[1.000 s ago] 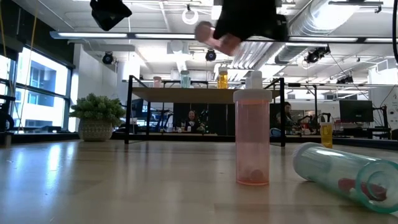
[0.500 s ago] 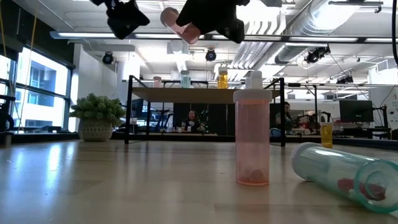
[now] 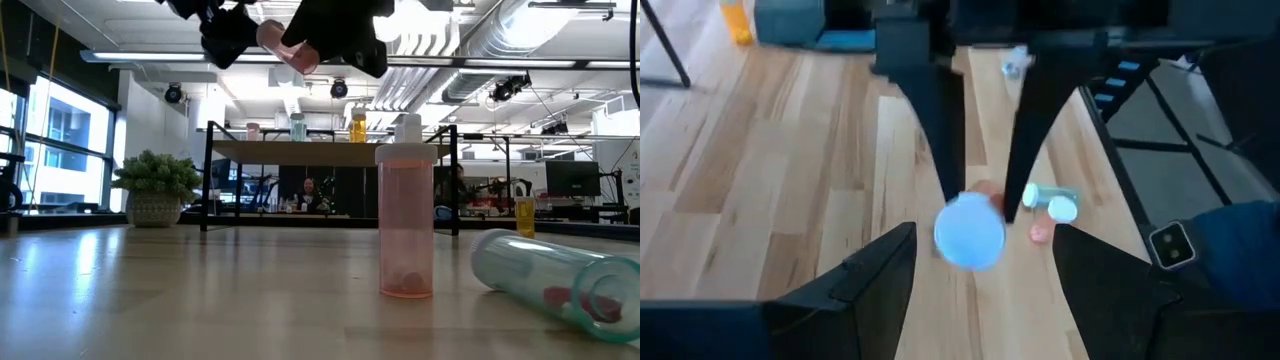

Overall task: Pick and place medicine bottles onto shelf by color
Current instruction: Put the right pink bottle on the shelf aligned with the other pink pill bottle

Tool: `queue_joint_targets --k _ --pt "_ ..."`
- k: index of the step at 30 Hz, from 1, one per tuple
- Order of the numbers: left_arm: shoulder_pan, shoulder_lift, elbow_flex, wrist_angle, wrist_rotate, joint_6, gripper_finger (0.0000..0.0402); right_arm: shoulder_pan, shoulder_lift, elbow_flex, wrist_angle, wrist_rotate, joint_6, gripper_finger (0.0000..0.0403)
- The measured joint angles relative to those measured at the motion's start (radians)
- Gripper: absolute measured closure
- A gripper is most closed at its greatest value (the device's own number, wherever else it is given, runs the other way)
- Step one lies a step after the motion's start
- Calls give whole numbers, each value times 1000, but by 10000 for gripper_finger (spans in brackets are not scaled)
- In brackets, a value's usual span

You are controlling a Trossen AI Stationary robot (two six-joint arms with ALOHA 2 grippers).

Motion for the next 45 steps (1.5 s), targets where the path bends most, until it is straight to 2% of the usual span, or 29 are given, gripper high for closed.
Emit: queue_joint_targets --k 10,16,26,29,38,45 --pt "26 44 2 40 -6 9 174 -3 0 0 8 -25 -18 324" --pt "52 59 -1 35 67 8 174 -5 0 0 17 -25 -25 324" --pt "53 75 1 43 99 -9 176 -6 0 0 18 -25 -29 324" --pt "53 76 1 45 130 -11 188 -6 0 0 18 -25 -29 324" --pt "53 76 1 47 130 -5 253 -6 0 0 18 -25 -28 324" --pt "53 76 1 47 129 -1 285 -6 0 0 18 -25 -26 324"
